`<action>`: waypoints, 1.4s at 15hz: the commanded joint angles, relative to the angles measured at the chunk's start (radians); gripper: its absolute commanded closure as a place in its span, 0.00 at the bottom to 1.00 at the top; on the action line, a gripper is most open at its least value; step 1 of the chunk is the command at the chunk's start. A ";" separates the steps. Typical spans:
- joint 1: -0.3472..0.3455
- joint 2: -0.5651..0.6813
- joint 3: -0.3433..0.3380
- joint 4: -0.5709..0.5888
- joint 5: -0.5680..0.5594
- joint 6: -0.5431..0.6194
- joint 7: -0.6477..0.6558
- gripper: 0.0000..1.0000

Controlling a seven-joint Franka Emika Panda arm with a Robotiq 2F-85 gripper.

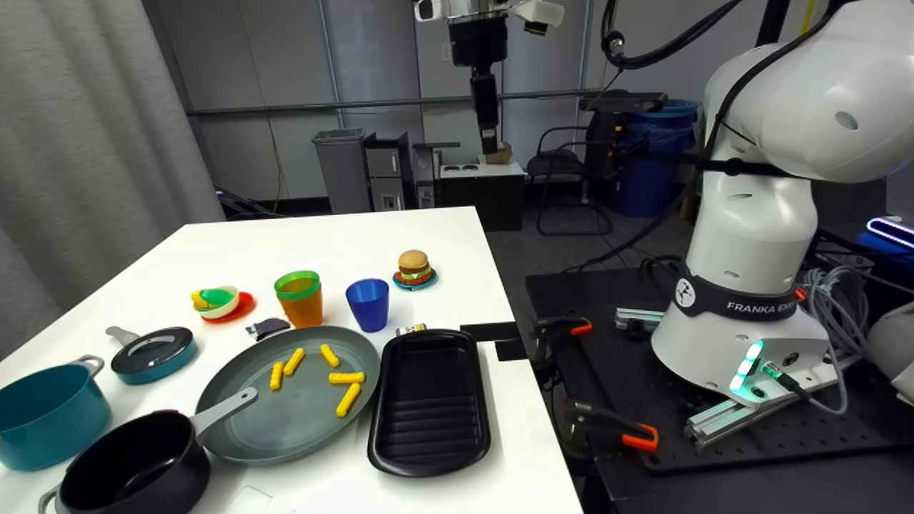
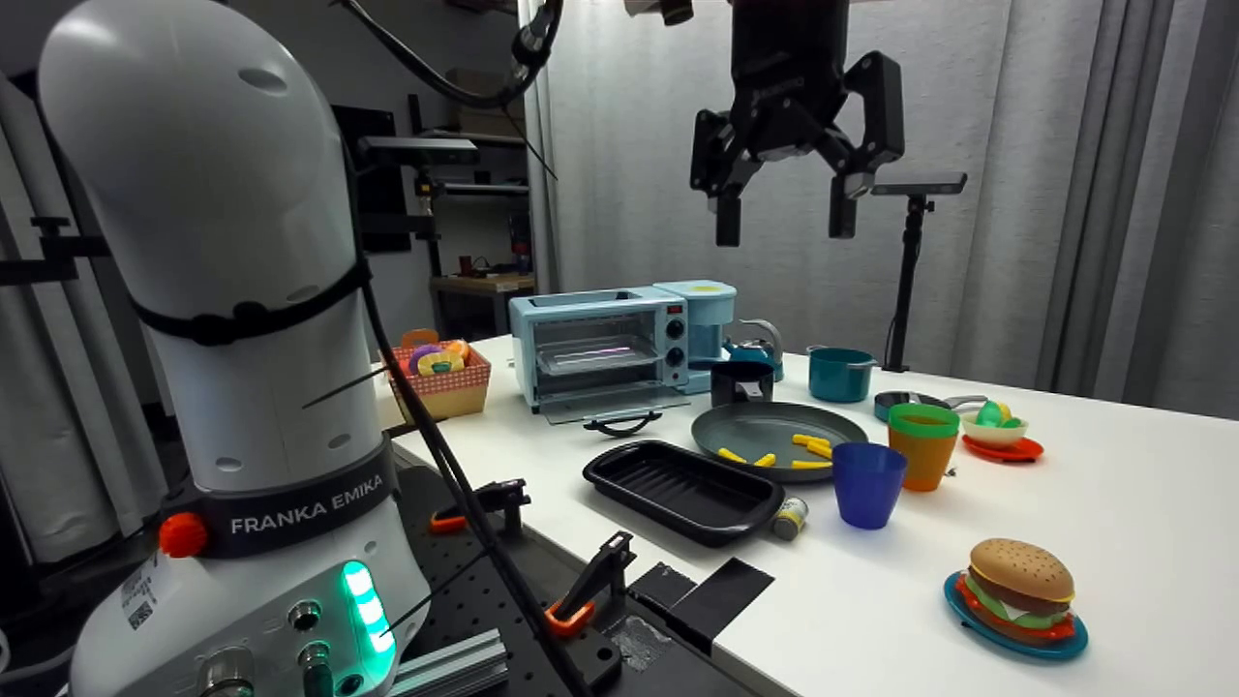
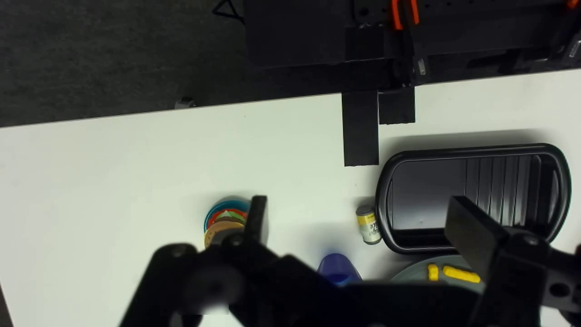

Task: Close the door to the oven

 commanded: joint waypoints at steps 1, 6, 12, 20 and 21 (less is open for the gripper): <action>0.003 -0.002 -0.004 -0.002 0.009 0.008 0.002 0.00; 0.002 -0.001 -0.002 0.000 0.005 0.001 0.002 0.00; 0.130 0.122 0.169 0.176 0.155 -0.069 0.191 0.44; 0.262 0.455 0.371 0.599 0.214 -0.156 0.422 1.00; 0.273 0.502 0.383 0.654 0.216 -0.162 0.441 1.00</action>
